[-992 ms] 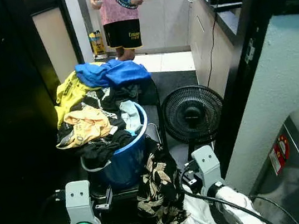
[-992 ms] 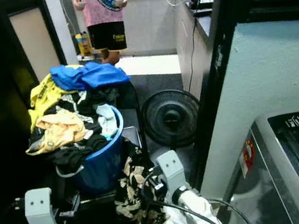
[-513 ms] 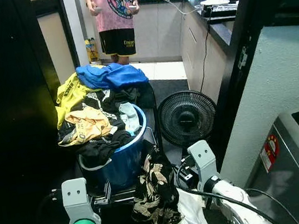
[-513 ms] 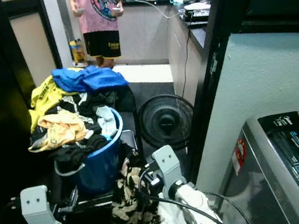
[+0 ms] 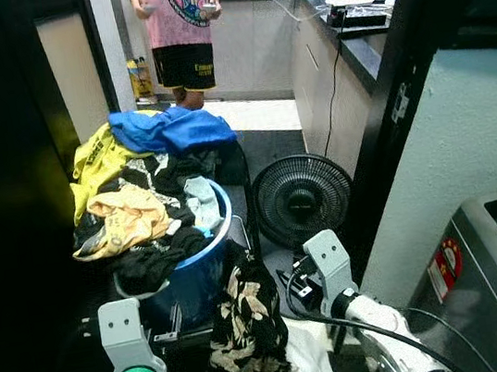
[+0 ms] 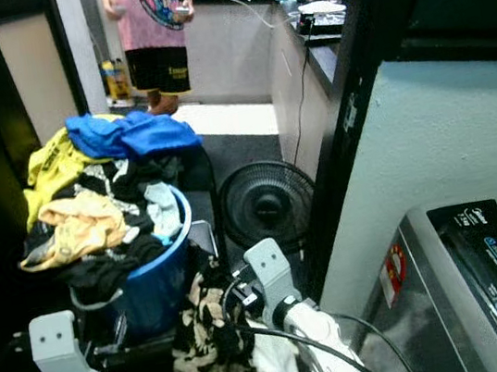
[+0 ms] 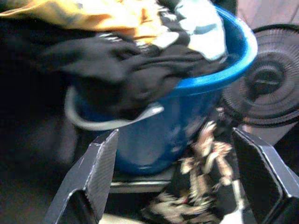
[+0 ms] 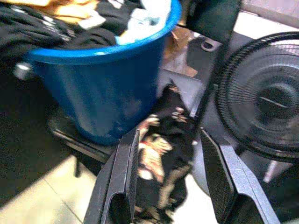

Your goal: Clothes washing

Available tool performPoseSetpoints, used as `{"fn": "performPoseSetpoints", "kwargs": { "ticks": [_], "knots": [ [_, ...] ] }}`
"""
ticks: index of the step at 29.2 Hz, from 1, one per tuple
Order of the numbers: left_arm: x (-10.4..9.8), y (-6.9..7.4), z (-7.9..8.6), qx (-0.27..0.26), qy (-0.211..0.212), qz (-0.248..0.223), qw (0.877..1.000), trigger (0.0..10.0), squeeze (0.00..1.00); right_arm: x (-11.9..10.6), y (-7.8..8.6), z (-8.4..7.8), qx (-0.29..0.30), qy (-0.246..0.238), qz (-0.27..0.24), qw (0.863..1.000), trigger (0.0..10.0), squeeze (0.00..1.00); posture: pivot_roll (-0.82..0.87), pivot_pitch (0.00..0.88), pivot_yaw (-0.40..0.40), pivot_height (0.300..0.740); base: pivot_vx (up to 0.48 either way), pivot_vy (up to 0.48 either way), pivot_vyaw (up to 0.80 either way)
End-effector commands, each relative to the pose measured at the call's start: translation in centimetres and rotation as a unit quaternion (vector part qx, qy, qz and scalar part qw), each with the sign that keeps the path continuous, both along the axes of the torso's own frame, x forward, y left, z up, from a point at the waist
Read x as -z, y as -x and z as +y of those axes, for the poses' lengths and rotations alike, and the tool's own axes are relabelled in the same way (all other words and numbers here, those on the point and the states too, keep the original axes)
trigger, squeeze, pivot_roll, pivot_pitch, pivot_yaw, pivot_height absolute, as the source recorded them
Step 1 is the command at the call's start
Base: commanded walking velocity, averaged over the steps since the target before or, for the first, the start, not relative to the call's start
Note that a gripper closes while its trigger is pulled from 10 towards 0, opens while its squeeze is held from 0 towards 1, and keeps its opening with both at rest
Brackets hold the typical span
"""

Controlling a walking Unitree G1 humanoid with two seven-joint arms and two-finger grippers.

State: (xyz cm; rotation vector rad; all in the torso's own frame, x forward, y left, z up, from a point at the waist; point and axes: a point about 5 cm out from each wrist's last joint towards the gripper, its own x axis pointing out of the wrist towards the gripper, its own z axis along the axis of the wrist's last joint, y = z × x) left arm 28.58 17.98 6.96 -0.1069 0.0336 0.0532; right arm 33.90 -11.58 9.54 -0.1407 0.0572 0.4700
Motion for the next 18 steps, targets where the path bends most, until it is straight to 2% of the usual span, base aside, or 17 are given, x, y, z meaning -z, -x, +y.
{"fn": "performPoseSetpoints", "kwargs": {
  "ticks": [1, 4, 14, 15, 17, 18],
  "knots": [
    [0.1, 0.2, 0.0, 0.0, -0.002, 0.001, 1.0, 10.0, 0.0, 0.1, 0.0, -0.1, 0.002, -0.003, 0.003, 1.0, 10.0, 0.0, 0.06, 0.0, -0.022, 0.74, 0.375, 0.0, 0.0],
    [0.1, 0.2, -0.1, 0.0, -0.001, 0.0, 1.0, 10.0, 0.0, -0.1, 0.0, 0.0, -0.003, -0.003, 0.002, 1.0, 10.0, 0.0, 0.07, 0.0, -0.02, 0.74, 0.372, 0.0, 0.0],
    [-0.1, 0.0, -0.1, 0.002, -0.001, -0.003, 1.0, 10.0, 0.0, -0.6, -0.2, 0.4, -0.017, 0.007, -0.009, 1.0, 10.0, 0.0, 0.06, 0.0, -0.018, 0.74, 0.368, 0.0, 0.8],
    [-0.3, -0.2, -0.1, 0.001, -0.002, -0.007, 1.0, 10.0, 0.0, -0.9, -0.4, 0.3, -0.005, -0.014, -0.008, 1.0, 10.0, 0.0, 0.06, 0.0, -0.018, 0.74, 0.364, 0.0, 0.0],
    [-0.3, -0.2, -0.1, 0.001, -0.002, -0.007, 1.0, 10.0, 0.0, -0.9, -0.4, 0.3, -0.005, -0.014, -0.008, 1.0, 10.0, 0.0, 0.06, 0.0, -0.018, 0.74, 0.364, 0.0, 0.0],
    [-1.4, -0.6, -0.1, -0.002, 0.001, -0.027, 1.0, 10.0, 0.0, -2.2, -0.8, 0.3, -0.002, -0.035, -0.024, 0.999, 10.0, 0.0, 0.06, 0.0, -0.019, 0.74, 0.352, 0.0, 0.0]
  ]
}}
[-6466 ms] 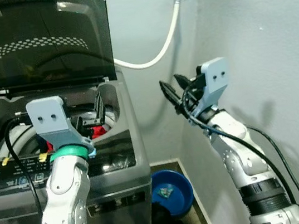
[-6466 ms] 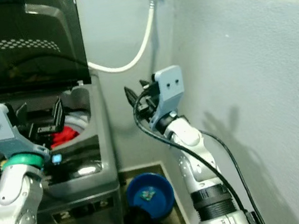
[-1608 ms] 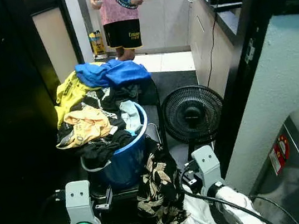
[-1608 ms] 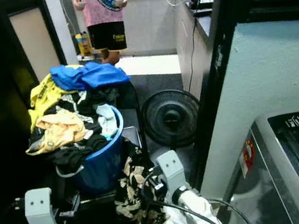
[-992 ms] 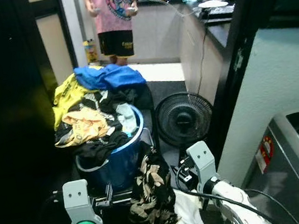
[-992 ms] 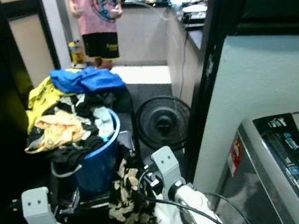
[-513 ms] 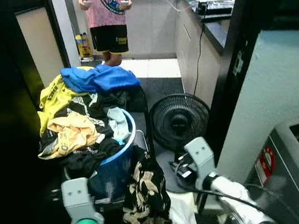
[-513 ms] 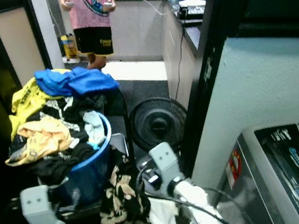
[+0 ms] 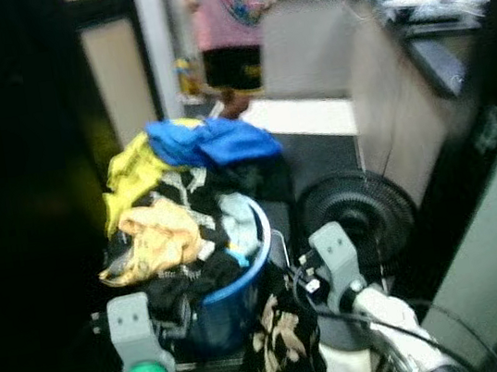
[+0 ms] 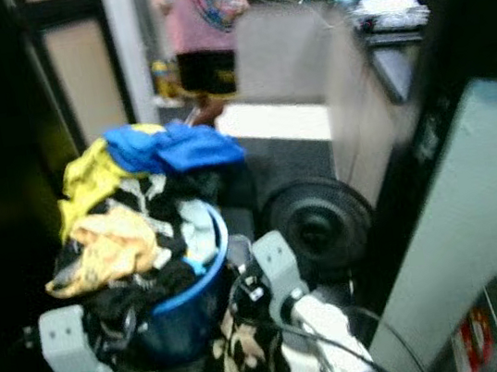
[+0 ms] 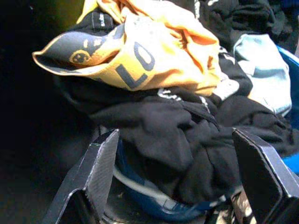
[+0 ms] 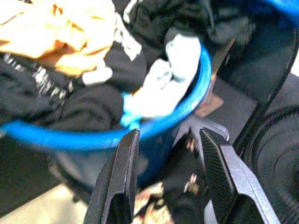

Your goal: Clothes washing

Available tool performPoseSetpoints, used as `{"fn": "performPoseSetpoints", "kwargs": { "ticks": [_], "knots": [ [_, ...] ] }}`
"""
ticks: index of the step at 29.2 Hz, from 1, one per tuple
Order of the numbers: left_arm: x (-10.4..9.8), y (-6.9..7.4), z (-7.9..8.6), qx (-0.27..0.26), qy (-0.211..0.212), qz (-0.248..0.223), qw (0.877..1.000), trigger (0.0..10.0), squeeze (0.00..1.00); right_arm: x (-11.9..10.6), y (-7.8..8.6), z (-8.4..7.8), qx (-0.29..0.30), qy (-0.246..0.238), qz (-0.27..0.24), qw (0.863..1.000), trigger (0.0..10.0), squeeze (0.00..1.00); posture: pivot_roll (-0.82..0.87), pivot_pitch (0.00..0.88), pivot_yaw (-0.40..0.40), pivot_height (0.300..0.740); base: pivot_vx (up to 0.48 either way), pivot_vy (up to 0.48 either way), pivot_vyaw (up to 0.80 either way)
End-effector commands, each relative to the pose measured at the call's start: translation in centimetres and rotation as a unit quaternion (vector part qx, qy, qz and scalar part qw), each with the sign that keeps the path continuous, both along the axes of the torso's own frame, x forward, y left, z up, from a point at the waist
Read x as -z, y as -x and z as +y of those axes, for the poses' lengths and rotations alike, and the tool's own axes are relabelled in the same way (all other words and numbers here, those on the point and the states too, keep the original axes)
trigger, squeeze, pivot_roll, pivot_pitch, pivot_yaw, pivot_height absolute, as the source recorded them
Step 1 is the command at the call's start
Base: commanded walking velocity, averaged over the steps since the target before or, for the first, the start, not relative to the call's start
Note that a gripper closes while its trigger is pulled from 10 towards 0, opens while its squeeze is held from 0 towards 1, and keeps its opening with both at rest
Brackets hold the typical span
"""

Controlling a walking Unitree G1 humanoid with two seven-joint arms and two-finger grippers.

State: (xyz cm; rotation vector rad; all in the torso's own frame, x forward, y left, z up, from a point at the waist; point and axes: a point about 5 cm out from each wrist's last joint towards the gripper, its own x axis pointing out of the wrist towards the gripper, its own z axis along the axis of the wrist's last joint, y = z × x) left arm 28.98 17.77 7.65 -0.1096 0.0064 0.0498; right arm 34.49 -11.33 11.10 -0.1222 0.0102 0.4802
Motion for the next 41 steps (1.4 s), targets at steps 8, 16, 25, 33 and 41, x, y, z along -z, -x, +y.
{"fn": "performPoseSetpoints", "kwargs": {
  "ticks": [8, 16, 25, 33, 41],
  "knots": [
    [-3.8, -1.7, 0.3, -0.006, 0.018, -0.068, 0.997, 10.0, 0.0, -5.9, -1.1, 1.5, -0.042, -0.081, -0.071, 0.993, 10.0, 0.0, 0.06, 0.0, -0.018, 0.74, 0.346, 0.0, 0.0],
    [-5.5, -1.9, 0.3, 0.005, 0.034, -0.102, 0.994, 10.0, 0.0, -8.1, -1.2, 2.5, -0.055, -0.086, -0.107, 0.989, 10.0, 0.0, 0.06, 0.0, -0.021, 0.74, 0.336, 0.0, 0.0],
    [-5.6, -1.7, 0.9, -0.007, 0.03, -0.105, 0.994, 10.0, 0.0, -7.8, -0.9, 2.6, -0.057, -0.067, -0.11, 0.99, 10.0, 0.0, 0.07, 0.0, -0.024, 0.74, 0.314, 0.0, 0.0],
    [-5.3, -1.6, 0.6, -0.001, -0.002, -0.091, 0.996, 10.0, 0.0, -7.7, -0.9, 2.4, -0.061, -0.069, -0.102, 0.991, 10.0, 0.0, 0.07, 0.0, -0.028, 0.74, 0.0, 0.0, 0.0],
    [-4.7, -1.2, 0.7, 0.005, -0.024, -0.077, 0.997, 10.0, 0.0, -6.9, -0.8, 2.9, -0.083, -0.086, -0.07, 0.99, 10.0, 0.0, 0.07, 0.0, -0.032, 0.74, 0.0, 0.0, 0.0]
  ]
}}
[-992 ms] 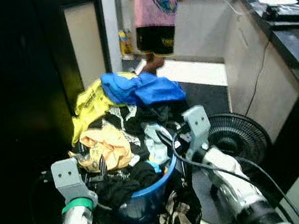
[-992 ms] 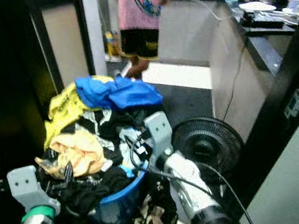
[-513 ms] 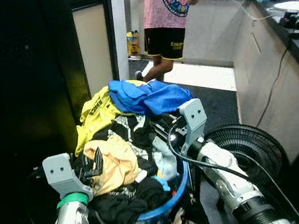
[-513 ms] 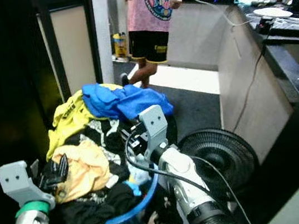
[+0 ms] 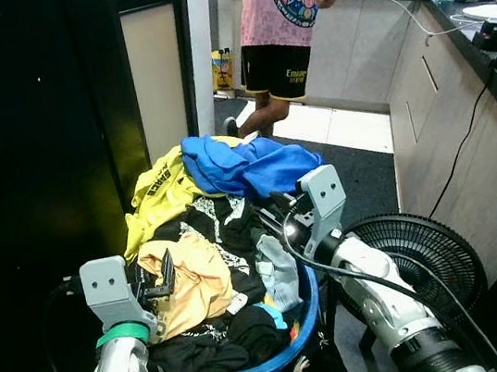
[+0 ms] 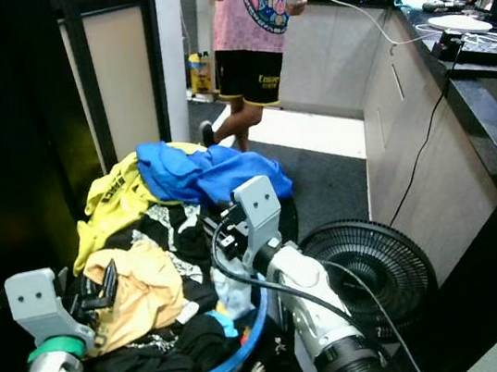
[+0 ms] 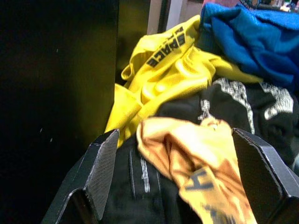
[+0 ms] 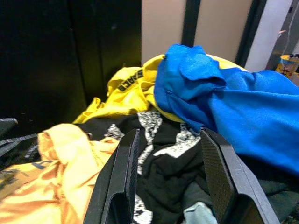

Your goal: Clothes washing

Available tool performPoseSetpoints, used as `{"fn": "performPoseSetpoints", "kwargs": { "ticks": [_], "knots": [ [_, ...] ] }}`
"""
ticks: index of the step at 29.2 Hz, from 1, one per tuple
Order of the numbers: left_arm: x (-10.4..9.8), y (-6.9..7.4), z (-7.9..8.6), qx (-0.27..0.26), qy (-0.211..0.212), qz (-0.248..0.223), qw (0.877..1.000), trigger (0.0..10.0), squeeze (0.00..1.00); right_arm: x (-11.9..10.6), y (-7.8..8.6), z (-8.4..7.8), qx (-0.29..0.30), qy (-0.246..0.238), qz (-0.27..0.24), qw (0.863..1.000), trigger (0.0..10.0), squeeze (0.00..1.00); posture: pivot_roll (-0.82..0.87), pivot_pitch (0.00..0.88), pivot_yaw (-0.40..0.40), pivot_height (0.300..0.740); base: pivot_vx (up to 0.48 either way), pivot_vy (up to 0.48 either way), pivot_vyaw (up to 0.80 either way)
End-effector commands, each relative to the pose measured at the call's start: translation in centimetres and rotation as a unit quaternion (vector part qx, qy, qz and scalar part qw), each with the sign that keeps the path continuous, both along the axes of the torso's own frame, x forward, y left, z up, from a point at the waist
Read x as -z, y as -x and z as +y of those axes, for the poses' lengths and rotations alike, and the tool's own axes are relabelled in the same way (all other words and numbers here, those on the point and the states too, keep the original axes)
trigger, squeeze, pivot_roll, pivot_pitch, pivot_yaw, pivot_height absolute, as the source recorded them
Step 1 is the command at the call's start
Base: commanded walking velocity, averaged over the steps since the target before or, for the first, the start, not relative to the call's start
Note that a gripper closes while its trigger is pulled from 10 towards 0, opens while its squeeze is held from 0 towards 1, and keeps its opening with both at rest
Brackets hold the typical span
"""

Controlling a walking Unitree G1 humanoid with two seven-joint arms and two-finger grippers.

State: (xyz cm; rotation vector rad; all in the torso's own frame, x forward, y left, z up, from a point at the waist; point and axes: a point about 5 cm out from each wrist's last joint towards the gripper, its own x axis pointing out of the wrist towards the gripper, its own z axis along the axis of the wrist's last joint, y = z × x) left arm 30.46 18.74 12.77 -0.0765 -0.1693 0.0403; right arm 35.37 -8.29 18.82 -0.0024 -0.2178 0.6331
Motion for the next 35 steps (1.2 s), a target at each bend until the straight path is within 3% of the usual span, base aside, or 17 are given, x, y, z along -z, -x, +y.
{"fn": "performPoseSetpoints", "kwargs": {
  "ticks": [1, 4, 6, 10, 13, 14, 27, 35],
  "knots": [
    [0.4, 0.3, -0.2, 0.003, -0.008, 0.011, 1.0, 10.0, 0.0, 1.3, 0.0, -0.1, -0.002, 0.013, 0.028, 1.0, 10.0, 0.0, 0.08, 0.0, -0.033, 0.74, 0.0, 0.0, 0.0],
    [0.4, 0.3, -0.1, 0.003, -0.01, 0.012, 1.0, 10.0, 0.0, 1.6, -0.1, -0.1, -0.002, 0.022, 0.034, 0.999, 10.0, 0.0, 0.08, 0.0, -0.033, 0.74, 0.0, 0.0, 0.0],
    [0.6, 0.4, -0.1, 0.002, -0.014, 0.018, 1.0, 10.0, 0.0, 2.6, -0.9, -1.0, 0.053, 0.057, 0.055, 0.996, 10.0, 0.0, 0.08, 0.0, -0.034, 0.74, 0.0, 0.0, 0.0],
    [0.7, 0.4, 0.0, -0.001, -0.016, 0.021, 1.0, 10.0, 0.0, 2.7, -2.5, -3.1, 0.15, 0.044, 0.086, 0.984, 10.0, 0.0, 0.08, 0.0, -0.034, 0.74, 0.0, 0.0, 0.0],
    [0.6, 0.3, 0.1, -0.004, -0.017, 0.021, 1.0, 10.0, 0.0, 1.9, -3.1, -3.8, 0.168, 0.028, 0.089, 0.981, 10.0, 0.0, 0.08, 0.0, -0.035, 0.74, 0.0, 0.0, 0.0],
    [0.5, 0.3, 0.1, -0.005, -0.017, 0.021, 1.0, 10.0, 0.0, 1.6, -3.3, -3.8, 0.164, 0.019, 0.088, 0.982, 10.0, 1.0, 0.08, 0.0, -0.035, 0.74, 0.0, 0.0, 0.0],
    [0.2, 0.2, -0.2, -0.007, -0.019, 0.015, 1.0, 10.0, 0.0, -0.9, -4.6, -3.2, 0.135, -0.003, 0.076, 0.988, 10.0, 1.0, 0.09, 0.0, -0.047, 0.74, 0.0, 0.0, 0.0],
    [0.2, 0.0, -0.6, -0.004, -0.015, 0.021, 1.0, 10.0, 0.0, -1.9, -5.7, -2.7, 0.148, -0.012, 0.103, 0.984, 10.0, 1.0, 0.07, 0.066, -0.039, 0.74, 0.0, 0.0, 0.0]
  ]
}}
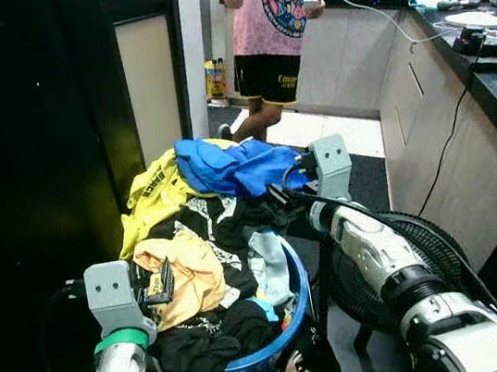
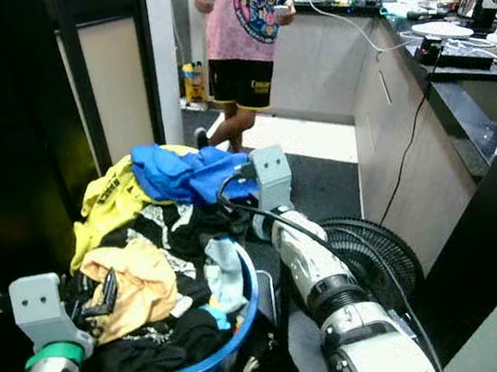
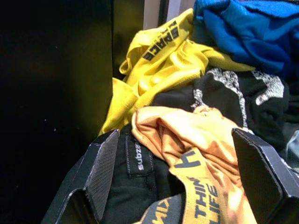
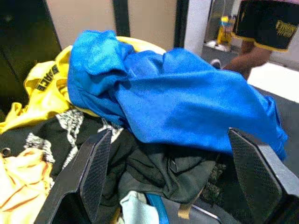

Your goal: Clothes washing

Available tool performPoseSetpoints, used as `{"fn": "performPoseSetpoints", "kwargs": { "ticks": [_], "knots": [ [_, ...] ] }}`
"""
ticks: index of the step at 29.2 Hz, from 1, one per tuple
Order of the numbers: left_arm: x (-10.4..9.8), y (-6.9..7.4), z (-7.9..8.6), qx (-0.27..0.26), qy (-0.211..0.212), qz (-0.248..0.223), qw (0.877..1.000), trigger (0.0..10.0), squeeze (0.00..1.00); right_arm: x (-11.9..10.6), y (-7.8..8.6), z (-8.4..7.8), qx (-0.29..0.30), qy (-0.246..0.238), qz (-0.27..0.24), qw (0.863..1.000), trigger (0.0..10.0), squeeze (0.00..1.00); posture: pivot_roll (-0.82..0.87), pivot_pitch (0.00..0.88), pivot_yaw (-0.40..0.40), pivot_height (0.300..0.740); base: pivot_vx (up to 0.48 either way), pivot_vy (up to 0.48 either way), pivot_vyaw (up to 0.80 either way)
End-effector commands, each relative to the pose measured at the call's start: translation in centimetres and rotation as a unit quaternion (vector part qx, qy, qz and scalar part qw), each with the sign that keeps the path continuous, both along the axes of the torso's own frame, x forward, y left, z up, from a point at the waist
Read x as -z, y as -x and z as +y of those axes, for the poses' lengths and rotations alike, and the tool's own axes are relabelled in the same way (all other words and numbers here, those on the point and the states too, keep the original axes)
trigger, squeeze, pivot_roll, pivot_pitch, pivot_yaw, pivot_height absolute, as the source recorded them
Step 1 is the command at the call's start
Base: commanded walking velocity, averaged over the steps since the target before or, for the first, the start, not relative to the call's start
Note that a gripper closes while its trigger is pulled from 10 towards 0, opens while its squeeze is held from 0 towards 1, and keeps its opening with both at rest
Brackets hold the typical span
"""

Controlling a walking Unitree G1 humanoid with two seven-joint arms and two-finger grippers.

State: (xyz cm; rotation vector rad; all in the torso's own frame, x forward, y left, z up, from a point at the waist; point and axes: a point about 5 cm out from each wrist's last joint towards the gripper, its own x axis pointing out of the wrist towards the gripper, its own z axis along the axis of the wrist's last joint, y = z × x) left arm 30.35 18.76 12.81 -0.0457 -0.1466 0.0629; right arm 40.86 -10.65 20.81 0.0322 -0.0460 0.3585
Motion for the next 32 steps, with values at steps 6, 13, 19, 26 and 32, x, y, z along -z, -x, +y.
{"fn": "performPoseSetpoints", "kwargs": {
  "ticks": [6, 13, 19, 26, 32],
  "knots": [
    [-0.6, -0.3, -0.7, 0.01, 0.013, 0.005, 1.0, 10.0, 0.0, -1.2, -0.9, 0.5, 0.024, -0.015, 0.025, 0.999, 10.0, 0.0, 0.08, 0.17, -0.041, 0.74, 0.0, 0.0, 0.0],
    [-1.2, 0.4, -0.6, 0.006, 0.029, 0.005, 1.0, 10.0, 0.0, -1.6, -1.0, 1.8, 0.011, -0.026, 0.038, 0.999, 10.0, 0.0, 0.09, 0.273, -0.028, 0.74, 0.0, 0.0, 0.0],
    [-1.6, 1.0, -0.8, 0.007, 0.038, 0.006, 0.999, 10.0, 0.0, -2.1, -0.9, 3.1, 0.0, -0.029, 0.034, 0.999, 10.0, 0.0, 0.1, 0.306, -0.011, 0.74, 0.0, 0.0, 0.0],
    [-2.3, 1.1, -1.7, 0.013, 0.052, 0.005, 0.999, 10.0, 0.0, -3.0, -0.5, 5.8, -0.053, -0.067, 0.024, 0.996, 10.0, 0.0, 0.1, 0.311, -0.004, 0.74, 0.0, 0.0, 0.0],
    [-2.8, 1.2, -1.7, 0.013, 0.06, 0.003, 0.998, 10.0, 0.0, -2.8, 1.1, 9.8, -0.177, -0.088, 0.008, 0.98, 10.0, 0.0, 0.1, 0.306, -0.003, 0.74, 0.0, 0.0, 0.0]
  ]
}}
